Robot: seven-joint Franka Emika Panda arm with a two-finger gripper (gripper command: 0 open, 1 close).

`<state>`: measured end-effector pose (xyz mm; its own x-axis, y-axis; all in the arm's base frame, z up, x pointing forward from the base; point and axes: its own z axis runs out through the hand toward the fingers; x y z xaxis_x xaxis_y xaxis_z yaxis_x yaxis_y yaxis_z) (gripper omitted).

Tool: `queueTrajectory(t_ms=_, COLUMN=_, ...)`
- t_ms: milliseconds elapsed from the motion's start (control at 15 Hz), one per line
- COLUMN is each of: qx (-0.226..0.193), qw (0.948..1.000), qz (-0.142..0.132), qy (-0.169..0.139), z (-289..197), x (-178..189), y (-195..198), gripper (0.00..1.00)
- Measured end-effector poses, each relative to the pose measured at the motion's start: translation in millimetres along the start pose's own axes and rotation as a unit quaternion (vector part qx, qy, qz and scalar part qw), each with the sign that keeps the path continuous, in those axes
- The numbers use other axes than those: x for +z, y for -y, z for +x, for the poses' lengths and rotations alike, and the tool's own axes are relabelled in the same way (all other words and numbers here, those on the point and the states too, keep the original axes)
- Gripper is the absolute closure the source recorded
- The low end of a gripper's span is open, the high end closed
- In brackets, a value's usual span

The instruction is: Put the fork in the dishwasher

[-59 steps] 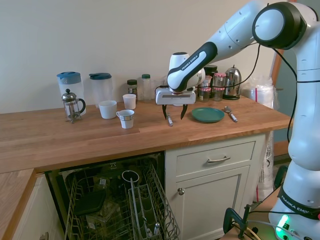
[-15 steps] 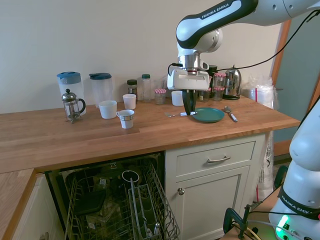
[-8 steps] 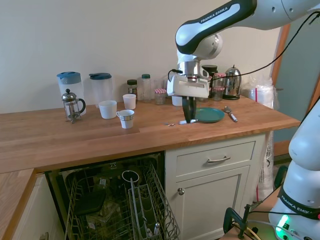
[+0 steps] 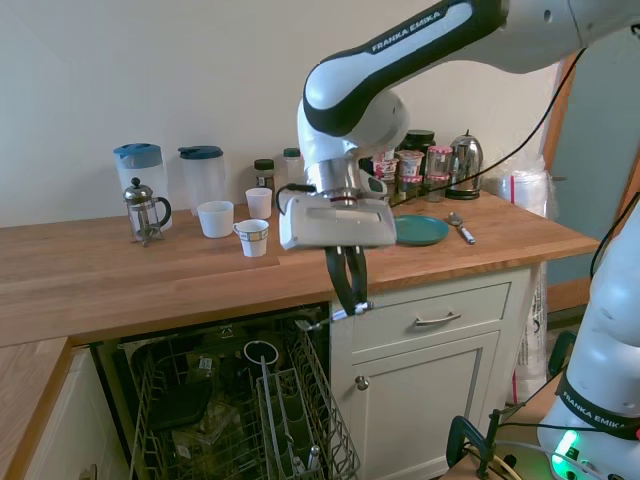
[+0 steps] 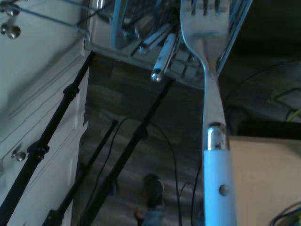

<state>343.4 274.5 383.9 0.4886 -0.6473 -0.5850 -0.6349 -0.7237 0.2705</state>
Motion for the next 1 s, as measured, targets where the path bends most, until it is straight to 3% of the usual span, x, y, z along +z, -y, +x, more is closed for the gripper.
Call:
queueTrajectory(t_ms=200, qx=0.020, qw=0.9977, qz=-0.006, qy=0.065, z=16.4, x=39.0, y=35.3, gripper=1.00)
queueTrajectory(t_ms=600, qx=0.041, qw=0.9920, qz=-0.010, qy=0.119, z=29.0, x=47.7, y=46.7, gripper=1.00)
queueTrajectory(t_ms=1000, qx=0.075, qw=0.9797, qz=-0.054, qy=0.178, z=77.8, x=80.8, y=62.4, gripper=1.00)
